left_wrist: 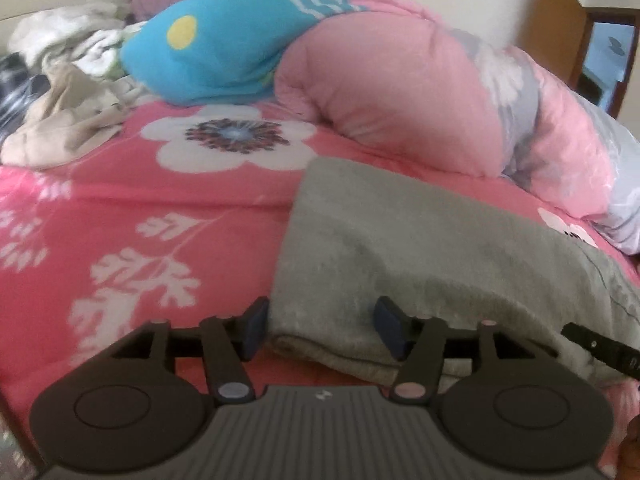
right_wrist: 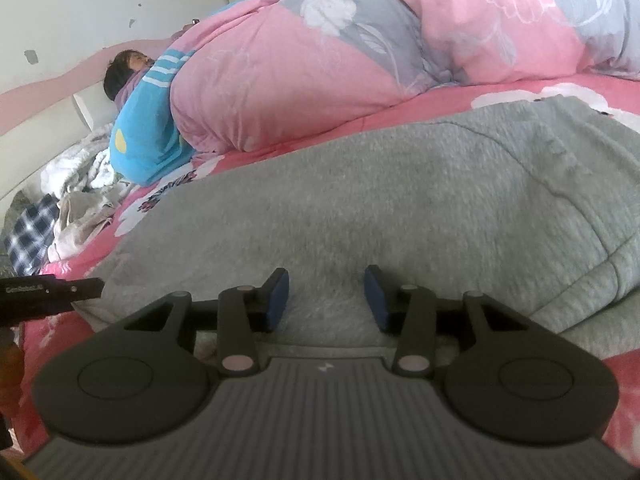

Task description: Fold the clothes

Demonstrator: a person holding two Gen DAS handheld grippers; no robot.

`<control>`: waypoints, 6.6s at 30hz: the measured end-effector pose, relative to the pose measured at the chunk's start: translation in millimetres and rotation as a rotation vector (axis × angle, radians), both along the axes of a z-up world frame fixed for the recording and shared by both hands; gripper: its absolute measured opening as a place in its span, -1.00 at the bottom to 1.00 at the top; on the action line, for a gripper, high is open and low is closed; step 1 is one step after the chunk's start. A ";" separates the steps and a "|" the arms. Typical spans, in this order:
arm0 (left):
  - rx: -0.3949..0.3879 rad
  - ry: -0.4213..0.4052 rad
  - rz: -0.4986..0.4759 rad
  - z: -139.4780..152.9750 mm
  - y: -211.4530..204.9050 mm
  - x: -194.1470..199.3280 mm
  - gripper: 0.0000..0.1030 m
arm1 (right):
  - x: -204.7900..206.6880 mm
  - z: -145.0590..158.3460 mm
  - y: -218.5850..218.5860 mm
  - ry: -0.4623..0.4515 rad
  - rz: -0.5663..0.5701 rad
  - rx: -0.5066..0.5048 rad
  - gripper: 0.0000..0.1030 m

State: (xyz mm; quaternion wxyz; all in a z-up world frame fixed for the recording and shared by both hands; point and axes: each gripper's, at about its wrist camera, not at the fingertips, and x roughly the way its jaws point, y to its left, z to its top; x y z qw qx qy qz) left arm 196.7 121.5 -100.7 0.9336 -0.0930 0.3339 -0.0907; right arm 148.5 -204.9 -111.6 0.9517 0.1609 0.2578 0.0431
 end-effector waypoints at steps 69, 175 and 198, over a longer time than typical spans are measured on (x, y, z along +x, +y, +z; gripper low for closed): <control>-0.118 -0.159 -0.021 21.4 49.4 -18.4 0.06 | 5.9 64.5 210.0 0.103 0.554 -0.775 -0.44; 0.340 -0.278 -0.502 52.0 -72.2 13.4 -0.76 | -14.7 40.9 75.8 -0.112 0.419 0.074 -0.73; 0.310 -0.287 -0.523 21.1 -54.6 -14.3 -0.82 | 20.3 0.2 70.4 -0.033 -0.055 0.382 -0.73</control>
